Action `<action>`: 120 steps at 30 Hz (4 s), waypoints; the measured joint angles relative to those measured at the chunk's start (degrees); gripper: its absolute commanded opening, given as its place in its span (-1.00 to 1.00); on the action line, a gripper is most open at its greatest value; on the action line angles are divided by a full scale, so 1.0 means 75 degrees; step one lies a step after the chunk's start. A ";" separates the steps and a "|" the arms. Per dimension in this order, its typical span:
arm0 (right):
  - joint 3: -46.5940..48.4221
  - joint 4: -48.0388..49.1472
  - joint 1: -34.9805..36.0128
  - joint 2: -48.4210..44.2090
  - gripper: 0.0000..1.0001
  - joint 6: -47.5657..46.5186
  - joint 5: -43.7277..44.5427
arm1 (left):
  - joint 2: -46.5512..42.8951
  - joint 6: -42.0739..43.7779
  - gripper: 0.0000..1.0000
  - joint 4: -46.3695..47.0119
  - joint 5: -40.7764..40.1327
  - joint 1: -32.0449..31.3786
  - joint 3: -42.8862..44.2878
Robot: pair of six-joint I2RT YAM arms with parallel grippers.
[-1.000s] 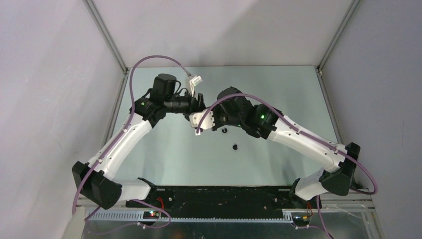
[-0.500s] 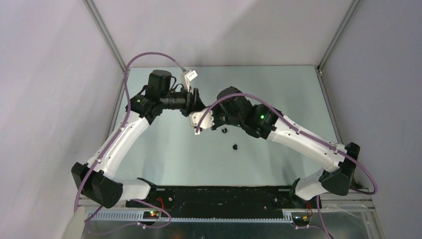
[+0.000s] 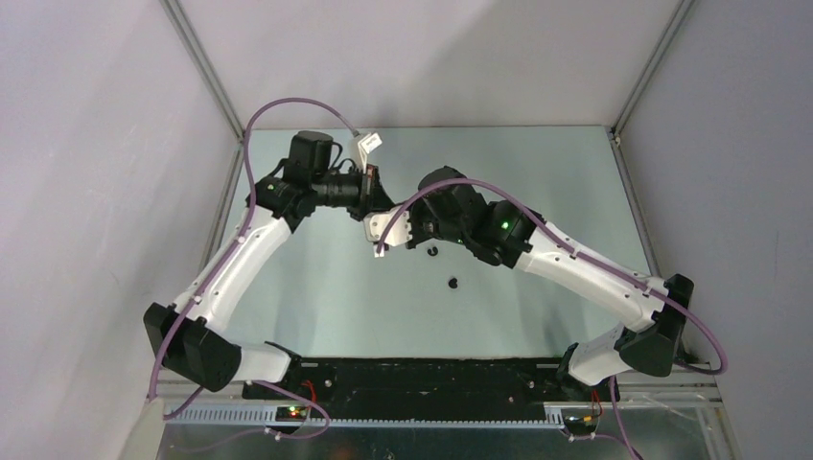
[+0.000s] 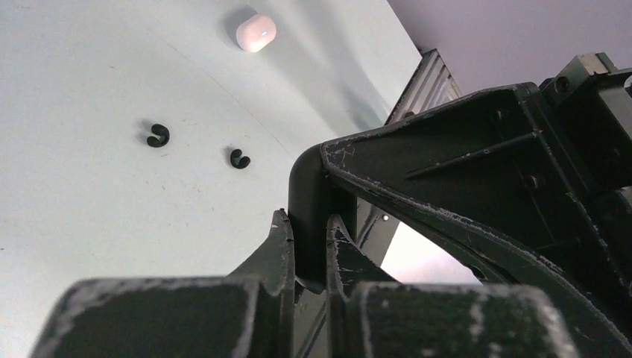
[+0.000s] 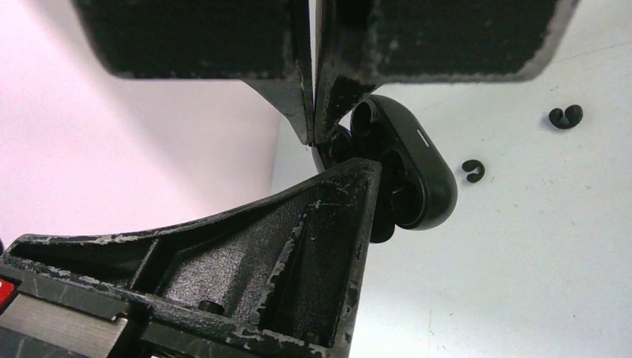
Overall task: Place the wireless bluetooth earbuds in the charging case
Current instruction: Pass from the right arm to the left, then pass from the left arm to the right, then pass from the right arm to the left
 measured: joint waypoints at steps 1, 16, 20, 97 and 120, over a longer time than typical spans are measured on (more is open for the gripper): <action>0.0000 0.0026 0.0000 0.0000 -0.93 0.0029 -0.0006 | 0.0000 0.0041 -1.00 -0.0017 -0.0009 0.0003 0.0023; 0.1614 -0.1428 -0.2145 -0.0143 -0.14 0.3016 -0.4118 | -0.1026 0.1559 -1.00 0.0265 0.0067 0.0003 -0.0414; 0.1614 -0.1431 -0.2745 -0.0140 -0.19 0.4255 -0.5453 | -0.1533 0.2384 -1.00 0.0286 0.0093 -0.0006 -0.0650; 0.0694 -0.0064 -0.1845 0.0484 -1.00 0.4654 -0.6353 | -0.2285 0.3625 -0.13 0.0169 -0.0172 -0.0385 -0.0629; 0.0463 -0.0061 -0.1364 0.0105 -1.00 0.3587 -0.5374 | -0.1300 0.2882 -0.50 -0.1218 0.0344 -0.0096 -0.0064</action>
